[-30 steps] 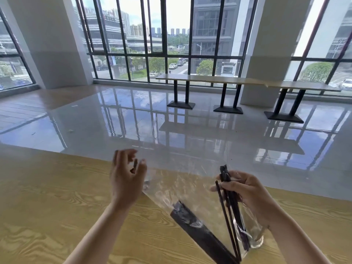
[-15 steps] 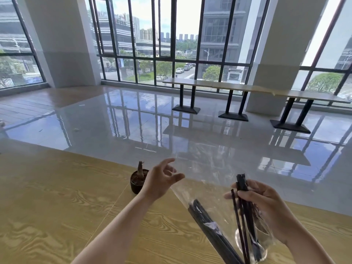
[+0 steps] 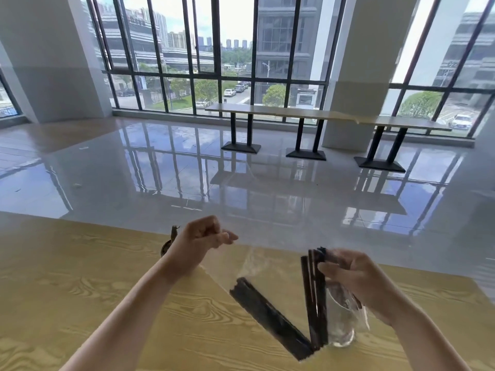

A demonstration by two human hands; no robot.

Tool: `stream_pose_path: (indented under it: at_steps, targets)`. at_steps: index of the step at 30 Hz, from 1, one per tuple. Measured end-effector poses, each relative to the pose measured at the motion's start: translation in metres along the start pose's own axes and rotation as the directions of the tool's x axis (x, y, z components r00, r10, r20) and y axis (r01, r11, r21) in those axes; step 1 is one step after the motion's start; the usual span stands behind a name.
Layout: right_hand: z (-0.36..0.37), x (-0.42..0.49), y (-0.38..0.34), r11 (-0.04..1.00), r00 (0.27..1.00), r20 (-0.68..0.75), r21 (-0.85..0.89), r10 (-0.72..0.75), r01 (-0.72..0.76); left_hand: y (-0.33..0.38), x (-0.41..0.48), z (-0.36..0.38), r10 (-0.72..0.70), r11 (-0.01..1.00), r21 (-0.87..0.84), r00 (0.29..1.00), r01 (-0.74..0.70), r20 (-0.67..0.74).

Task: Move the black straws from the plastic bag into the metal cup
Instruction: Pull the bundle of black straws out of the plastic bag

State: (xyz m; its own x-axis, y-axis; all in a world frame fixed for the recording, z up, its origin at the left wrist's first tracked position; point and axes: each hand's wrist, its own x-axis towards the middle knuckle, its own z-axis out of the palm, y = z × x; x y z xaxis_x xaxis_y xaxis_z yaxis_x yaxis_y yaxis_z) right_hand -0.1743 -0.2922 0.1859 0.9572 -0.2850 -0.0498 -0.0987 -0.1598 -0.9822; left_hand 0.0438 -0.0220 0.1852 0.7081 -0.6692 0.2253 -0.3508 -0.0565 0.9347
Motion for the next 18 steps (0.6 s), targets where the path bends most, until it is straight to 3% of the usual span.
stream_pose_path:
  at_steps: [2,4,7,14,18]
  targets:
    - [0.002,0.003,-0.012,0.966,0.999,0.009,-0.256,-0.045,0.046,0.000,0.000,0.007,-0.020,0.998,0.065,1.000,0.021,-0.007]
    - [0.002,0.005,-0.027,0.856,0.995,0.035,-0.508,-0.089,0.095,-0.006,-0.001,0.013,-0.026,0.999,0.042,0.999,0.028,-0.045]
    - [-0.002,0.007,-0.044,0.762,0.991,0.027,-0.637,-0.130,0.117,-0.021,-0.005,0.017,-0.036,0.999,-0.036,0.992,0.032,-0.118]
    - [-0.010,0.012,-0.052,0.857,0.978,-0.093,-0.501,-0.187,0.116,-0.028,-0.008,0.017,0.001,0.992,-0.126,0.973,-0.031,-0.230]
    - [-0.007,0.010,-0.050,0.905,0.960,-0.168,-0.402,-0.222,0.139,-0.026,-0.009,0.011,0.064,0.998,0.036,0.962,-0.057,-0.264]
